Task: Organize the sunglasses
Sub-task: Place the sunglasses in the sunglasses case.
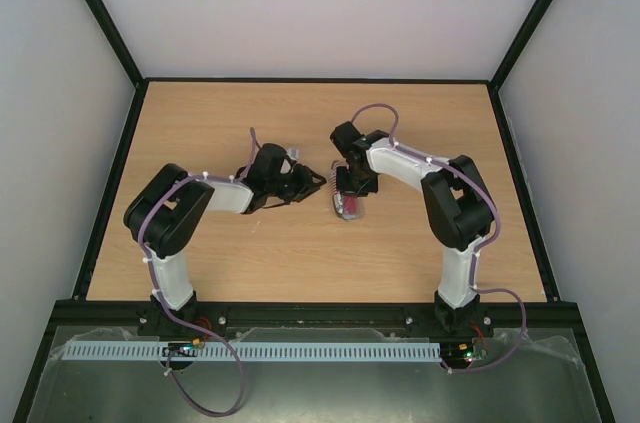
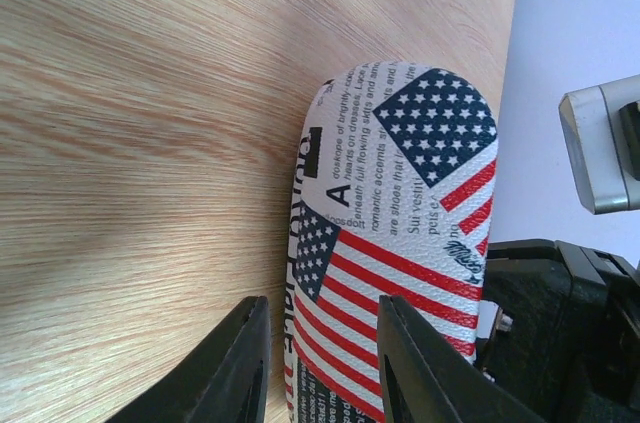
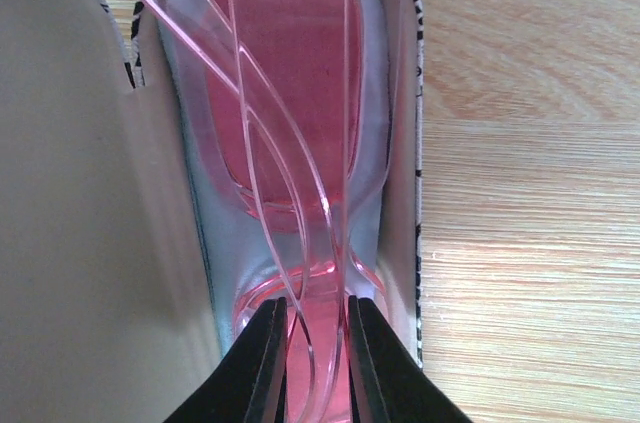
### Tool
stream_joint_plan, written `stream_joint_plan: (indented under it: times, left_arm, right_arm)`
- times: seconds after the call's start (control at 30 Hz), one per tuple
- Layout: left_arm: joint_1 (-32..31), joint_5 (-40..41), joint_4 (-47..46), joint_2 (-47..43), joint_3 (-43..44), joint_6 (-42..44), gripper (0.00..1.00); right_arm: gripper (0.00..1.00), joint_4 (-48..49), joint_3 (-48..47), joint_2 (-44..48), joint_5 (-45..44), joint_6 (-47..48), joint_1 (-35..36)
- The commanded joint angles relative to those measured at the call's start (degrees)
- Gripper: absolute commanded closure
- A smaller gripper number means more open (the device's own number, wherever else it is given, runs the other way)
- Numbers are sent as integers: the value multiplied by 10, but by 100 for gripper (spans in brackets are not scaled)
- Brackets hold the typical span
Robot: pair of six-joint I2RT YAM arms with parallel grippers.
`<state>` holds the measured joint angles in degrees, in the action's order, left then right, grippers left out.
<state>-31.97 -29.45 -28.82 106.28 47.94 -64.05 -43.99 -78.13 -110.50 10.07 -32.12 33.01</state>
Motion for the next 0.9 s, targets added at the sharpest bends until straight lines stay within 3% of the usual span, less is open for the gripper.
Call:
stream_joint_plan:
  times: [0.0,0.87]
  left_arm:
    - [-2,-3,-9,13,12,0,68]
    - [-4,8,31,15,39,11,66]
  right_arm:
    - [96,-33,-12,-16,-19,9,-1]
    - [87,-50,-19,16,-49,29,-1]
